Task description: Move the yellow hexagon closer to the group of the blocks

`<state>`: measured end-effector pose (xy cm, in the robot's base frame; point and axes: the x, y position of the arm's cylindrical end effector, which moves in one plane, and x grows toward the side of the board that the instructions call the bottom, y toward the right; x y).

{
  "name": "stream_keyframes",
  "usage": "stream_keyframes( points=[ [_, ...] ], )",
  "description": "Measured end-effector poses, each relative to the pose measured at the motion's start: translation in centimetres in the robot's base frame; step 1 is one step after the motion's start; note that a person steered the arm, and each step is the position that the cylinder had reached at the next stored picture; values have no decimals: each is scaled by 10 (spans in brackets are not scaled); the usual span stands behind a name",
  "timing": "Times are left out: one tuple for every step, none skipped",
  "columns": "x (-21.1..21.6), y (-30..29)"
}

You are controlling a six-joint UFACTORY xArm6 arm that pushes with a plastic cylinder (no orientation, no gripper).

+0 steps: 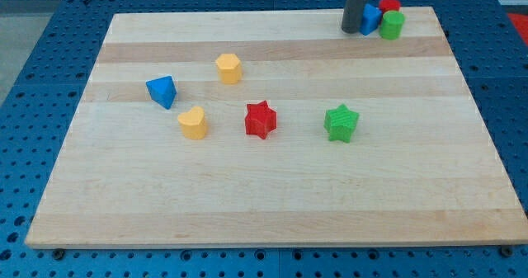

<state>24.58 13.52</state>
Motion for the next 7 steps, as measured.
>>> stream_keyframes(
  points=[
    [0, 5],
    [-1, 7],
    [-1, 6],
    [30, -7],
    [81, -38],
    [136, -88],
    [167, -161]
  ],
)
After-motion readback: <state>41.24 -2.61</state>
